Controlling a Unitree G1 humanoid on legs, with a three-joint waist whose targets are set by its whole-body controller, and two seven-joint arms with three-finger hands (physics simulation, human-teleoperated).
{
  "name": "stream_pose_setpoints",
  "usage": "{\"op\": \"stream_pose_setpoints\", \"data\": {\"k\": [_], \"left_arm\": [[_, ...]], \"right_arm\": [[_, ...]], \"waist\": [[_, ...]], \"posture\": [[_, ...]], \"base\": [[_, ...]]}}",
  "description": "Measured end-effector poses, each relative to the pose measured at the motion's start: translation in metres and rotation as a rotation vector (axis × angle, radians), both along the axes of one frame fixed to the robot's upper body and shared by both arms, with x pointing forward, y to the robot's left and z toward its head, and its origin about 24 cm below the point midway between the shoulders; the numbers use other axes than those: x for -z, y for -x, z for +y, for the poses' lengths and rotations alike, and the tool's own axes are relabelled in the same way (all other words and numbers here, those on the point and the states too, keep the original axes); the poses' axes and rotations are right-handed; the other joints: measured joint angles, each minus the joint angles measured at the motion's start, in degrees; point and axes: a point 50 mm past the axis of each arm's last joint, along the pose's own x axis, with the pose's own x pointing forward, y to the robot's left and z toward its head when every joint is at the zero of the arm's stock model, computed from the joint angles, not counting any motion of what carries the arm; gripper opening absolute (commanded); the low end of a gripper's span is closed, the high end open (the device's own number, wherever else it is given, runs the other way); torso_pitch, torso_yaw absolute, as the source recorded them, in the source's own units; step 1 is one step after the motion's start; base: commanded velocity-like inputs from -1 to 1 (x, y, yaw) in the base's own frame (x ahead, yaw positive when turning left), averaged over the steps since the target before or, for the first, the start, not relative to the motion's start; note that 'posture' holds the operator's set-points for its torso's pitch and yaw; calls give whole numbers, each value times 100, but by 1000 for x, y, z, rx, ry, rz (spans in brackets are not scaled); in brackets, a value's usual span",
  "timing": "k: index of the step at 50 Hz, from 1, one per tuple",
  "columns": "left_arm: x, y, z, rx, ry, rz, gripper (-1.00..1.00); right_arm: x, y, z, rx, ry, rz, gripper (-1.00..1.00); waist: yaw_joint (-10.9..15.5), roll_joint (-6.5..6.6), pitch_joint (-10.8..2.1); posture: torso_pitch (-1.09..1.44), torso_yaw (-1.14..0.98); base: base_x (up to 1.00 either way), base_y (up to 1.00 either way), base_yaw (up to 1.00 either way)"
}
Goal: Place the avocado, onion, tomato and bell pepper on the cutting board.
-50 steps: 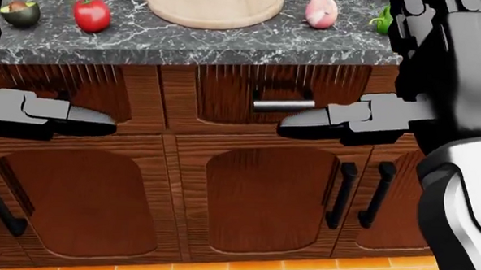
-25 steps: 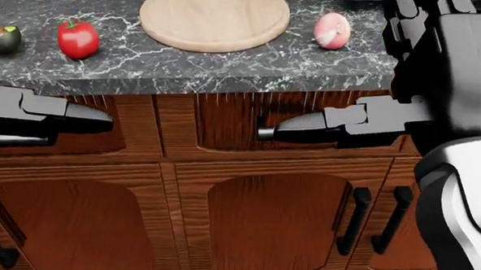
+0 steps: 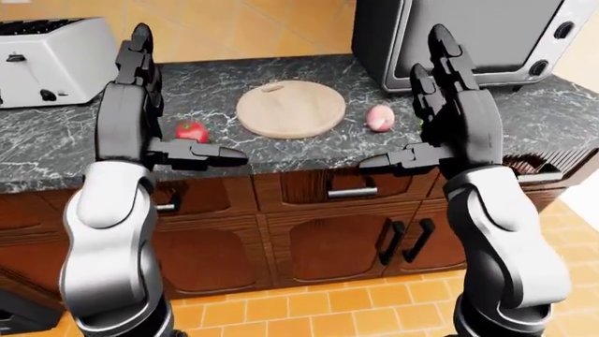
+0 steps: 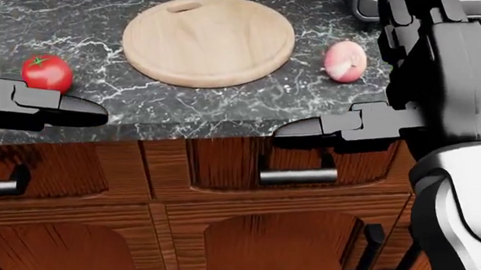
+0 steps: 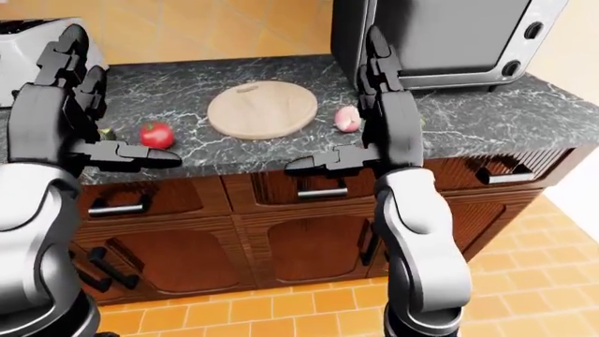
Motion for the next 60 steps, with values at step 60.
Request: {"op": "stream_pose_setpoints", "data": {"k": [60], "left_arm": [[-12, 4, -5, 10, -39, -53, 100]], "right_arm": [[-6, 7, -2, -7, 5, -48, 100]], "waist": [[-63, -117, 57]], "posture": [[0, 0]], "base": [[12, 5, 0]]}}
